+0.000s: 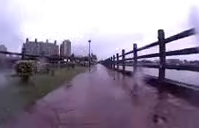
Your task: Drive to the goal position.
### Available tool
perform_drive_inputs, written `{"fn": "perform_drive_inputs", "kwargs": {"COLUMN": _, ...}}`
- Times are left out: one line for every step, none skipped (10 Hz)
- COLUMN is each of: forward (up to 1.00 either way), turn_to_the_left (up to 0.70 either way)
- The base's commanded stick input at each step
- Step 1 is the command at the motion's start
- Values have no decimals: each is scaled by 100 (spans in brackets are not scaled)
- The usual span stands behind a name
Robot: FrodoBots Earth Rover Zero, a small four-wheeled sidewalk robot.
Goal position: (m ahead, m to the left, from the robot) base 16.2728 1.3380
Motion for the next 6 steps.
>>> {"fn": "perform_drive_inputs", "kwargs": {"forward": 100, "turn_to_the_left": 0}}
{"fn": "perform_drive_inputs", "kwargs": {"forward": 100, "turn_to_the_left": 0}}
{"fn": "perform_drive_inputs", "kwargs": {"forward": 100, "turn_to_the_left": 0}}
{"fn": "perform_drive_inputs", "kwargs": {"forward": 100, "turn_to_the_left": 0}}
{"fn": "perform_drive_inputs", "kwargs": {"forward": 100, "turn_to_the_left": 0}}
{"fn": "perform_drive_inputs", "kwargs": {"forward": 100, "turn_to_the_left": 0}}
